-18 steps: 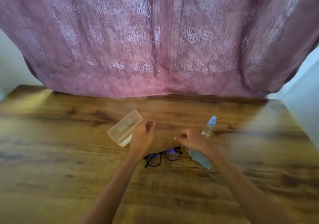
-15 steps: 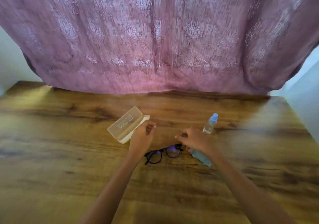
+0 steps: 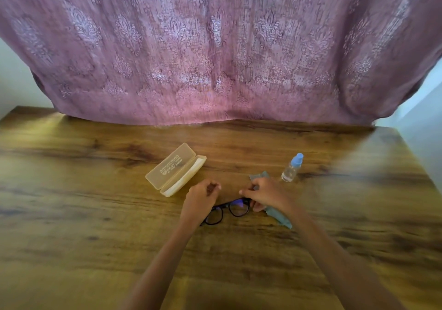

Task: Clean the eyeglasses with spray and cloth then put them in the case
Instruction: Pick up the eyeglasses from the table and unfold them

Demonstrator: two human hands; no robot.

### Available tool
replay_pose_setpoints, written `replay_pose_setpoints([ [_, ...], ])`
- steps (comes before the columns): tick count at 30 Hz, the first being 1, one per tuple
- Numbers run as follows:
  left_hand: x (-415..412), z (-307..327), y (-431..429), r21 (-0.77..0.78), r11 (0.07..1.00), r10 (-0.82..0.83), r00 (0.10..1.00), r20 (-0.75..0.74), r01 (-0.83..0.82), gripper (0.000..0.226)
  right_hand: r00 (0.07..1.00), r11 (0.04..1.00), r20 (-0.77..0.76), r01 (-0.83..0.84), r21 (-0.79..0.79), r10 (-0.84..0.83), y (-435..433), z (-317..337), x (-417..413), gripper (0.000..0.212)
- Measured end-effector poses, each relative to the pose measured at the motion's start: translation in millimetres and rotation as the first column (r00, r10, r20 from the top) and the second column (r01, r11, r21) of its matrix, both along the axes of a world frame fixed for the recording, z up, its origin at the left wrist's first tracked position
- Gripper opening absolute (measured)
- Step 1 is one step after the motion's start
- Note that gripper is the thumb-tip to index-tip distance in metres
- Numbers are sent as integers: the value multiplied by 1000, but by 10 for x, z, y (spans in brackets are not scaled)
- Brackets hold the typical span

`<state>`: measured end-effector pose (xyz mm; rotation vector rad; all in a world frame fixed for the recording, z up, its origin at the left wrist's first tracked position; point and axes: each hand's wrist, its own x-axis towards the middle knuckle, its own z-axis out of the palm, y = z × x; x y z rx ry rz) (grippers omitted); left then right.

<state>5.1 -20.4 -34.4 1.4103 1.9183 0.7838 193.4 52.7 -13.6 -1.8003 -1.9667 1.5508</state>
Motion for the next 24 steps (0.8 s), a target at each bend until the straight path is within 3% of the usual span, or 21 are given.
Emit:
replay_pose_setpoints([
  [14,23,20,26,-117,983,-149,987,-64,141,18,995,996,-80,56,-63,-61,-41,49,8,21],
  [19,-1,76,3,-150,960,-241,971,-3,237,27,988,994,-136,61,-89,-73,-44,74,39,19],
  [24,-5,137,-8,-181,927,-332,943,12,329,20,973,987,-209,69,-146,-99,-51,136,74,26],
])
